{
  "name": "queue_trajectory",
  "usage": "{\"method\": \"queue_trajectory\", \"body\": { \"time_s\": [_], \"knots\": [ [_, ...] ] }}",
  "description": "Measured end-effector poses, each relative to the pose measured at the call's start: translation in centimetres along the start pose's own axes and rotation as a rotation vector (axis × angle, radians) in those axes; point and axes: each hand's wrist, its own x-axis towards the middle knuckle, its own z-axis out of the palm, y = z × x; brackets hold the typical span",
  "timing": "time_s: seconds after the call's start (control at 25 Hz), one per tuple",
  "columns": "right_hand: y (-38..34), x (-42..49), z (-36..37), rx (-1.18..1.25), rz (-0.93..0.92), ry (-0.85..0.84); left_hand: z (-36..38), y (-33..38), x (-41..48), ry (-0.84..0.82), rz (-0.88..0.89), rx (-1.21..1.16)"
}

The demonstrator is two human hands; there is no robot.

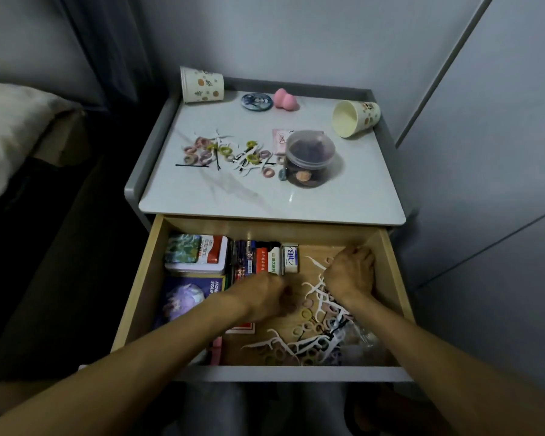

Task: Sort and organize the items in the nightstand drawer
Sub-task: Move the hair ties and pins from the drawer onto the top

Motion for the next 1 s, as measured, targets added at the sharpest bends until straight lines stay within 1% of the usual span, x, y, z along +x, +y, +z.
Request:
{"method": "queue_trajectory", "body": {
  "time_s": [0.04, 0.16, 0.24, 0.32, 0.36, 0.44, 0.48, 0.56, 0.64, 0.76, 0.88, 1.0],
  "knots": [
    [0.3, 0.3, 0.2, 0.047, -0.031, -0.018, 0.1, -0.2, 0.2, -0.002, 0.006, -0.009],
    [1.3, 0.7, -0.5, 0.129, -0.243, -0.123, 0.5, -0.6, 0.4, -0.036, 0.017, -0.04],
    [1.9, 0.9, -1.2, 0.164, -0.34, -0.166, 0.9, -0.6, 0.2, -0.04, 0.038, -0.029],
    [2.2, 1.1, -1.7, 0.071, -0.389, -0.162, 1.0, -0.1, -0.3, -0.031, 0.072, 0.057],
    [2.4, 1.1, -1.7, 0.013, -0.376, -0.188, 1.0, 0.1, -0.6, -0.025, 0.087, 0.115],
    [2.7, 1.1, -1.7, -0.011, -0.349, -0.269, 1.2, 0.3, -0.9, -0.047, 0.091, 0.199],
    [2.8, 1.0, -1.8, 0.008, -0.372, -0.302, 1.2, 0.4, -0.9, -0.072, 0.083, 0.226],
    [3.3, 0.7, -2.3, 0.012, -0.482, -0.396, 1.5, 0.6, -0.9, -0.101, 0.091, 0.287],
    [3.8, 0.4, -2.9, -0.065, -0.593, -0.494, 1.8, 0.8, -0.9, -0.078, 0.114, 0.331],
    [4.6, 0.1, -3.2, -0.163, -0.696, -0.497, 2.1, 1.5, -0.8, -0.05, 0.143, 0.398],
    [4.8, 0.0, -2.2, -0.225, -0.75, -0.523, 2.7, 1.9, -0.6, -0.018, 0.184, 0.417],
    [4.2, 0.2, -1.7, -0.238, -0.775, -0.445, 3.3, 1.8, -0.4, 0.02, 0.217, 0.353]
  ]
}}
